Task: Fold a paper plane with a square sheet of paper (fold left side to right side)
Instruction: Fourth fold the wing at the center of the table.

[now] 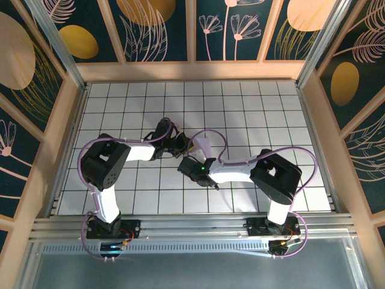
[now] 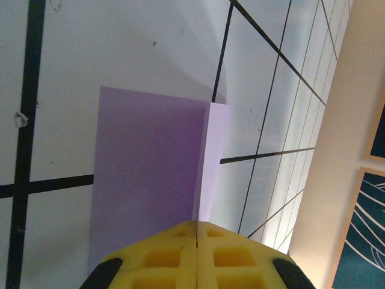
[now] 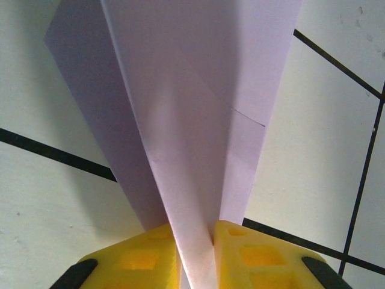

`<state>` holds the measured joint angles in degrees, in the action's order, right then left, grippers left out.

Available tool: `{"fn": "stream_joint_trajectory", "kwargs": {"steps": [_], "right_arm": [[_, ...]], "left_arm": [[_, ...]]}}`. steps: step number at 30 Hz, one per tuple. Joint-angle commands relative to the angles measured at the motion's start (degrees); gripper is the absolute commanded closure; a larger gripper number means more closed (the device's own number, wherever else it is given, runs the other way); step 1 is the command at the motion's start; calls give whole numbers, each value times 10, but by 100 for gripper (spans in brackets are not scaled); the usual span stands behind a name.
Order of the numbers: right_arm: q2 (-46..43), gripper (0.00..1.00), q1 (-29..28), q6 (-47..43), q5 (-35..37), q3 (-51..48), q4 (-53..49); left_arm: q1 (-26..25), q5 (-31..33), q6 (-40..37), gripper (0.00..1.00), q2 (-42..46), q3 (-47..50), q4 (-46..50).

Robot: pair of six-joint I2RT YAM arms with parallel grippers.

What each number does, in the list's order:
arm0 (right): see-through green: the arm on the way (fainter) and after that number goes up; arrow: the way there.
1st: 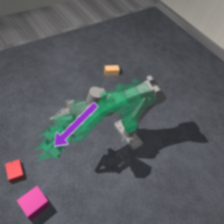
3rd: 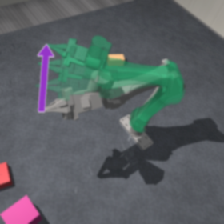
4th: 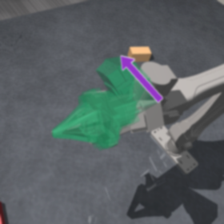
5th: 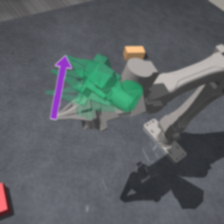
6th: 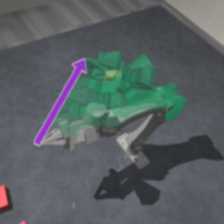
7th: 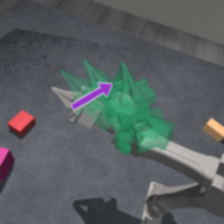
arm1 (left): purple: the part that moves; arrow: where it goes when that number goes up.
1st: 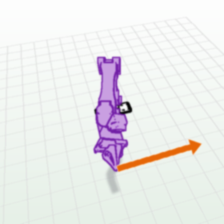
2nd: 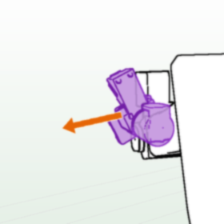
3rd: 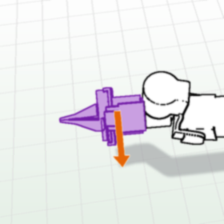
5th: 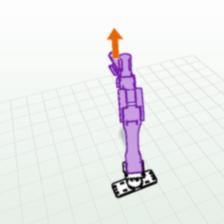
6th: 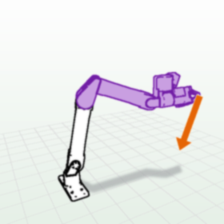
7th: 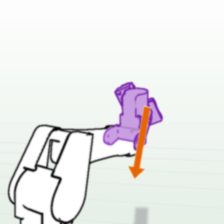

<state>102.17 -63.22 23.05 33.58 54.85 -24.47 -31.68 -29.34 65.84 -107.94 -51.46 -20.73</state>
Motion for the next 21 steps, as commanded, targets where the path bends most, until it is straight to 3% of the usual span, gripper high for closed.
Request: {"fn": "stream_joint_trajectory", "kwargs": {"steps": [1,6,11,14,21], "right_arm": [[9,83,-6,16,21,10,-17],[10,93,-6,21,18,2,-14],[7,98,-5,24,11,-9,-8],[2,100,-2,21,0,-14,-4],[-41,100,29,-9,-100,-38,45]], "left_arm": [[-3,3,-4,93,11,-8,11],[-2,5,-10,89,15,-9,18],[8,13,-35,74,41,-2,37],[33,12,-53,62,77,14,52],[102,26,-126,50,189,46,145]]}}
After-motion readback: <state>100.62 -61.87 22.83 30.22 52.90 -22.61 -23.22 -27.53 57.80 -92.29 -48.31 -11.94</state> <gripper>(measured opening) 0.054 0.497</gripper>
